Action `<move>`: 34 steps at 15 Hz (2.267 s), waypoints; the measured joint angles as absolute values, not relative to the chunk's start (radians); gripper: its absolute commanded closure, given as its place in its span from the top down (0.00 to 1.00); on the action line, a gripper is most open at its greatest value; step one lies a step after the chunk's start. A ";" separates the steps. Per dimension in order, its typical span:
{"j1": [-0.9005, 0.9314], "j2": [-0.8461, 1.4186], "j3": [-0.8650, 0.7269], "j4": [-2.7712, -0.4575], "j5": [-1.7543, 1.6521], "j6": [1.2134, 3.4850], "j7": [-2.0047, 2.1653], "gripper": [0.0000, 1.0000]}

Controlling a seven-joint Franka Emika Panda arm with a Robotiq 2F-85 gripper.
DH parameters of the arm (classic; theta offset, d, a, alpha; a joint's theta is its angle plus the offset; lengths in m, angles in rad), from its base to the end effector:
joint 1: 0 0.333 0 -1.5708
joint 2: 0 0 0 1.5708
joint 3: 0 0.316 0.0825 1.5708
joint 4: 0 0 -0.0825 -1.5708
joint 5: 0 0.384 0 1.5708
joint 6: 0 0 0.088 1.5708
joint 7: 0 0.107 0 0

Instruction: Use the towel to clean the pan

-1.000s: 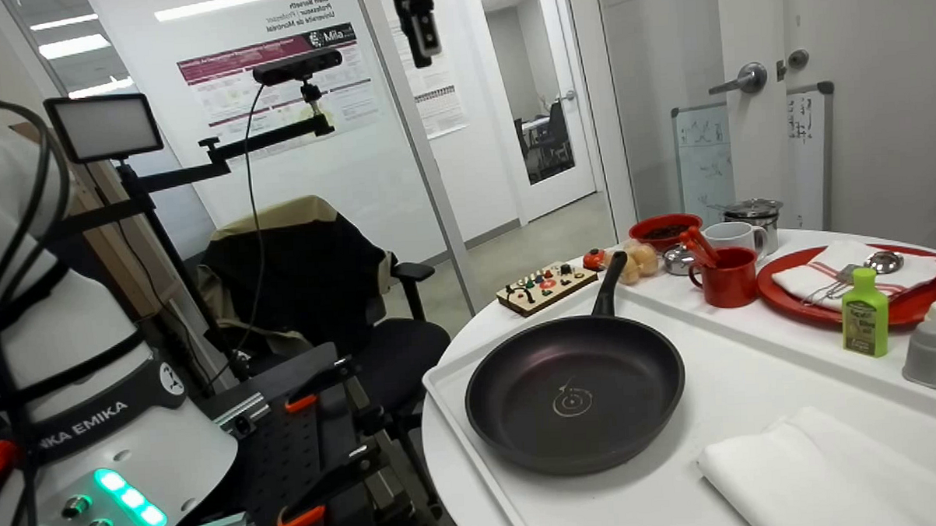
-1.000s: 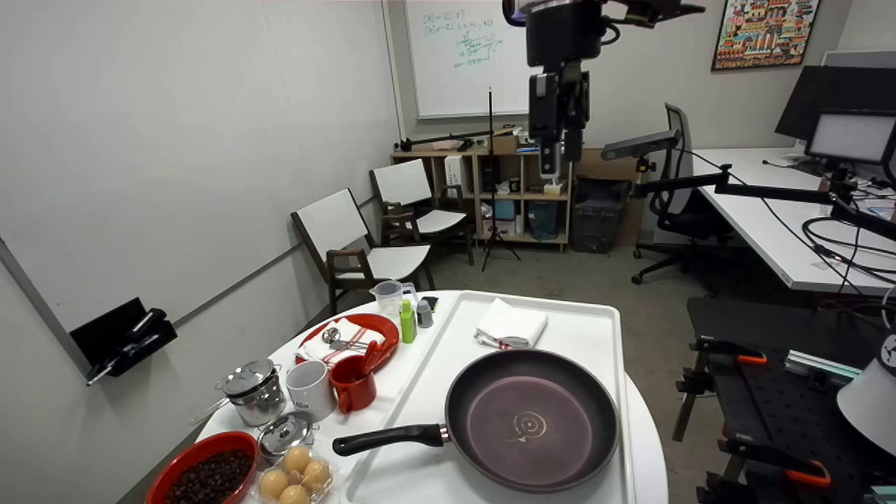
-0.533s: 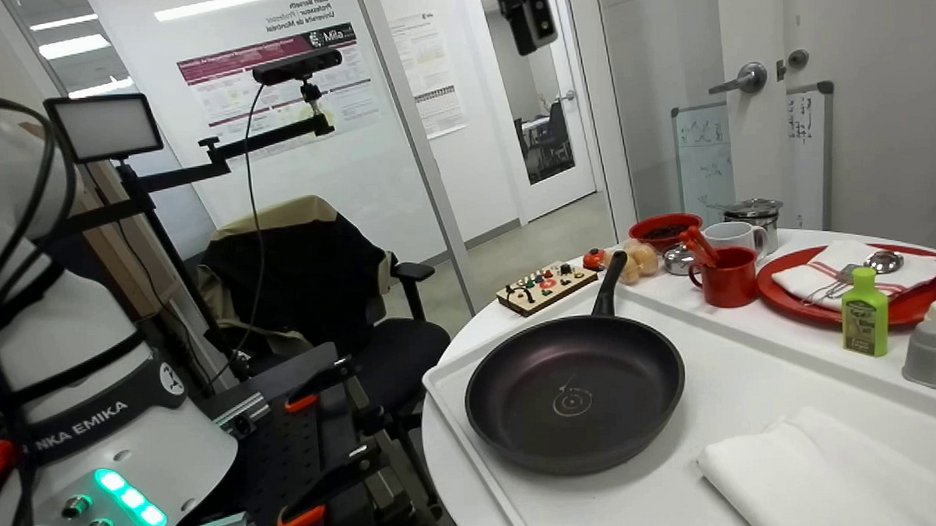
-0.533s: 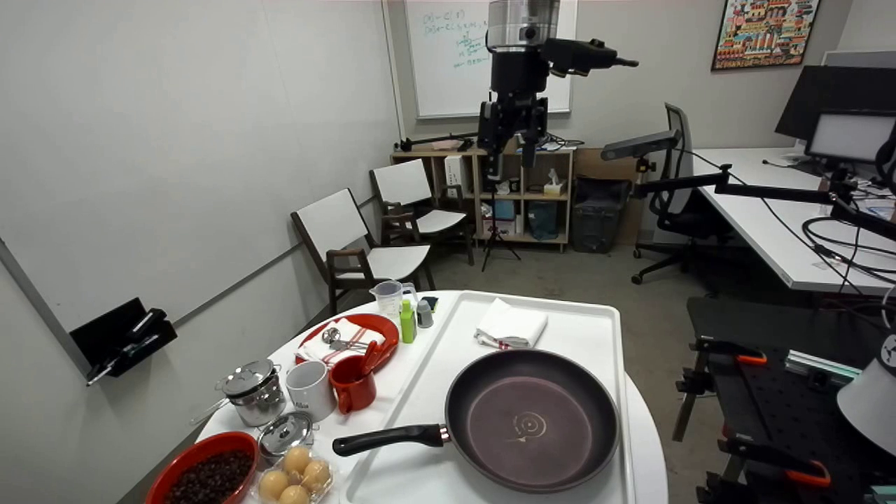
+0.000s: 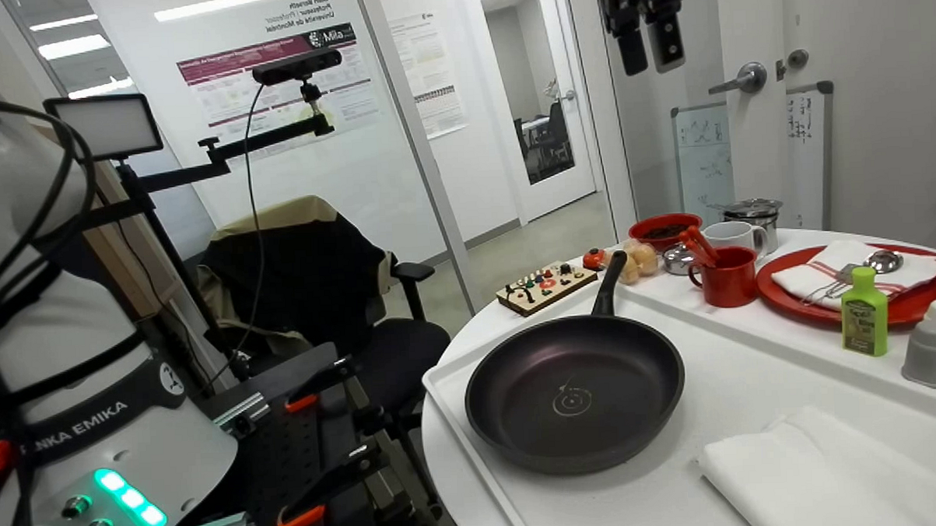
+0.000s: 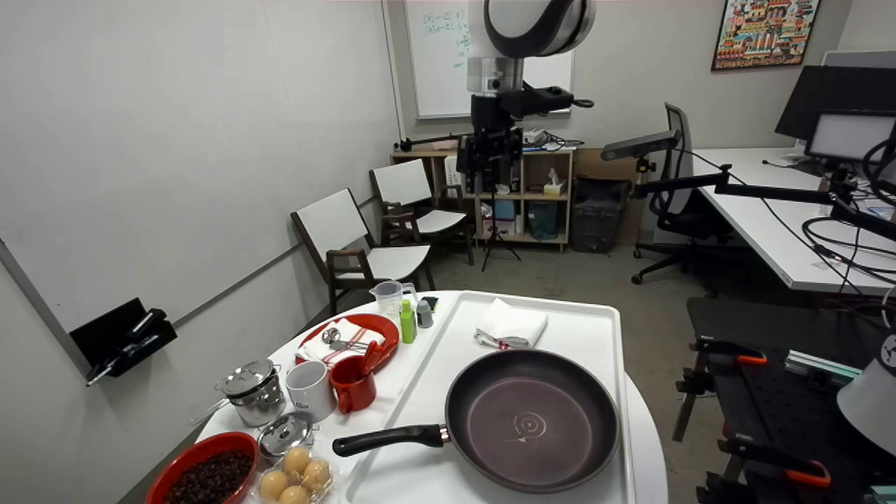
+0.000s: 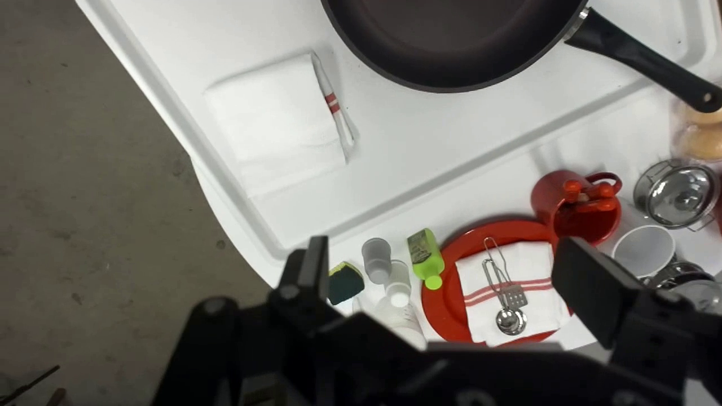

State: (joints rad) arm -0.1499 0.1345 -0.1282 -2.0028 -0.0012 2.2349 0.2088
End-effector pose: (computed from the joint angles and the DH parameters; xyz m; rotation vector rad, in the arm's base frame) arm 0.5682 -0.1603 0.4013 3.0255 -0.7472 0.1528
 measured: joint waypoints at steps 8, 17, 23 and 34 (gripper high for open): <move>-0.177 0.363 -0.145 -1.830 -0.002 2.215 0.043 1.00; -0.229 0.561 -0.145 -1.674 0.003 2.211 -0.049 1.00; -0.231 0.572 -0.145 -1.669 0.003 2.213 -0.049 1.00; -0.232 0.587 -0.145 -1.669 0.001 2.213 -0.049 1.00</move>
State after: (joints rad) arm -0.2318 0.5870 -0.1452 -1.6692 0.0014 2.2130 -0.0486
